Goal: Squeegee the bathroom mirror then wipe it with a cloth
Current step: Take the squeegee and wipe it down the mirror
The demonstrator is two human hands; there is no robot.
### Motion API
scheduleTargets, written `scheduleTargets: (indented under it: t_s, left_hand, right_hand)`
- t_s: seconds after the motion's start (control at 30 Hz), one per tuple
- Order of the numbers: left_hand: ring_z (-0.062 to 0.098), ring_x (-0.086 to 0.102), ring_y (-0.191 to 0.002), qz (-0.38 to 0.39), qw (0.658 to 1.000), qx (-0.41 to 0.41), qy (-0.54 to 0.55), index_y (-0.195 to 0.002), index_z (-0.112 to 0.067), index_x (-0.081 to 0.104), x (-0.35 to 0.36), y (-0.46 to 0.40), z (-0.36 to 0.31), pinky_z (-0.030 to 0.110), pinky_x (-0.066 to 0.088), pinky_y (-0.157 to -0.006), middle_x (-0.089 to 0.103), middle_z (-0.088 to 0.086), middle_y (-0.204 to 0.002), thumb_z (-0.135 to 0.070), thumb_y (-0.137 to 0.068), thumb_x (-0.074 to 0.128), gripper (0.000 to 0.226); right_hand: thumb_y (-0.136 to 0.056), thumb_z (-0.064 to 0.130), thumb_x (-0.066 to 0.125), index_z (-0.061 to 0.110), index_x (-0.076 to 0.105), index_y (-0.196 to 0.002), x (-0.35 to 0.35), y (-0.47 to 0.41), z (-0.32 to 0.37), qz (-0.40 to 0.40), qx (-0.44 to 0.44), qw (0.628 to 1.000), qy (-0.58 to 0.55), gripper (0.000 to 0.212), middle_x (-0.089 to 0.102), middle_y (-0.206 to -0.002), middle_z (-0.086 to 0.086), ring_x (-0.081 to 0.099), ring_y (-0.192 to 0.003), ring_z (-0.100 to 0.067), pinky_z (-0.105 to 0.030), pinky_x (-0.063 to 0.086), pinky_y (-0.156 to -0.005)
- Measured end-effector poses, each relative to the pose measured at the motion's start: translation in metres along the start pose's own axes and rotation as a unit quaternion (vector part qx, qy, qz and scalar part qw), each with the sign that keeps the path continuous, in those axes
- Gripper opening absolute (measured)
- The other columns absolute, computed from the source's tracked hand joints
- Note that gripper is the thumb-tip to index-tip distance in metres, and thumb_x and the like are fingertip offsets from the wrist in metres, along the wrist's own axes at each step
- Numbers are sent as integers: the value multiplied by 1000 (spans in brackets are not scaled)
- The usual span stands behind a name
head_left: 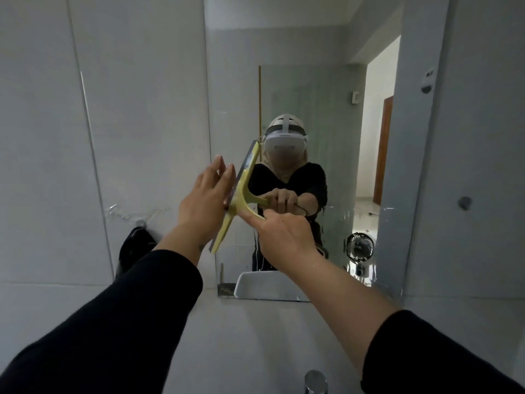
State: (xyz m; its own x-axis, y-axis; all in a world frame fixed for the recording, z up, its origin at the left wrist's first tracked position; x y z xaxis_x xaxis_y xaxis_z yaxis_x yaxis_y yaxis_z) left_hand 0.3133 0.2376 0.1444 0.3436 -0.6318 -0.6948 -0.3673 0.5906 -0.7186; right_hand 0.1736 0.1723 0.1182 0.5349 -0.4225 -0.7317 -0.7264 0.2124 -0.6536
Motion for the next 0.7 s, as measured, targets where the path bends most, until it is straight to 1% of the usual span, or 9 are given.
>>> scheduleTargets:
  t_s: [0.1, 0.17, 0.27, 0.37, 0.43, 0.5, 0.57, 0.63, 0.7]
  left_hand:
    - [21, 4, -147, 8, 1000, 11, -27, -152, -24, 0, 3, 1, 1, 36, 48, -94, -12, 0, -160, -10, -86, 61, 91]
    - [22, 3, -147, 0, 1000, 17, -24, -152, -23, 0, 5, 1, 0, 36, 49, -93, -11, 1, -160, -14, -86, 63, 92]
    - [22, 4, -147, -19, 1000, 8, 1, -152, -23, 3, 12, 1, -1, 37, 48, -95, -10, 1, -161, -19, -84, 69, 95]
    - [22, 3, -148, -45, 998, -12, 37, -152, -22, 5, 19, 0, -6, 36, 46, -98, -10, 0, -161, -19, -84, 70, 94]
    - [21, -1, -148, -53, 996, -30, 58, -152, -21, 4, 22, -1, -12, 35, 43, -100, -13, 0, -160, -18, -85, 68, 93]
    - [21, -4, -148, -53, 994, -46, 79, -152, -19, 1, 26, -2, -16, 34, 40, -103, -17, 0, -160, -18, -84, 68, 95]
    - [23, -4, -148, -57, 993, -53, 93, -152, -19, 1, 29, -2, -19, 36, 38, -105, -18, -1, -159, -19, -82, 70, 99]
    - [24, -4, -148, -68, 991, -55, 101, -152, -19, 3, 33, -3, -19, 38, 34, -108, -15, 0, -160, -17, -79, 72, 100]
    - [23, -5, -148, -78, 989, -61, 106, -151, -19, 5, 35, -4, -19, 38, 31, -111, -13, 0, -160, -15, -76, 73, 101]
  right_hand:
    - [-93, 6, 38, 45, 10, -146, 7, -7, -3, 9, -14, 1000, 11, 71, 58, -97, -8, 60, -76, -28, -32, 37, -54]
    - [-92, 4, 38, 47, 13, -145, 6, -8, -11, 9, -22, 999, 29, 72, 59, -100, -7, 61, -79, -28, -30, 32, -52]
    - [-92, 4, 38, 48, 20, -143, 1, -6, -27, -6, -25, 998, 50, 70, 61, -98, -5, 60, -76, -27, -26, 24, -46]
    - [-93, 7, 38, 51, 23, -141, -2, 4, -48, -24, -11, 998, 51, 66, 63, -102, -3, 61, -79, -28, -28, 34, -52]
    - [-94, 10, 37, 52, 26, -139, -6, 12, -65, -29, 13, 998, 51, 63, 64, -106, -1, 62, -81, -28, -30, 35, -54]
    - [-94, 12, 40, 52, 31, -138, -10, 22, -82, -40, 46, 997, 53, 60, 65, -99, -2, 59, -70, -27, -30, 37, -51]
    - [-92, 12, 46, 49, 37, -137, -13, 33, -99, -61, 72, 995, 40, 59, 66, -87, -4, 57, -59, -28, -31, 46, -48]
    - [-93, 13, 45, 49, 35, -137, -13, 44, -114, -60, 92, 994, 29, 58, 65, -84, -5, 60, -60, -31, -35, 52, -49]
    - [-95, 18, 40, 51, 30, -139, -12, 54, -125, -54, 116, 992, 18, 55, 64, -87, -6, 60, -64, -31, -38, 53, -53]
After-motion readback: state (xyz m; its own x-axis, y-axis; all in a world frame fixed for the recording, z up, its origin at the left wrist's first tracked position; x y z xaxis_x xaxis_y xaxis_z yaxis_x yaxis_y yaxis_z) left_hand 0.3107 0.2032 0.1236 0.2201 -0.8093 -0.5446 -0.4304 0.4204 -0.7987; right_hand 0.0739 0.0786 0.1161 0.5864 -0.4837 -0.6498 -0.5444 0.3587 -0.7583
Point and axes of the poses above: each hand's wrist, its own y-axis away from the middle knuckle, its own x-axis out of the palm, z = x × y, the point moved 3 cm from there along -y, towards the middle knuckle
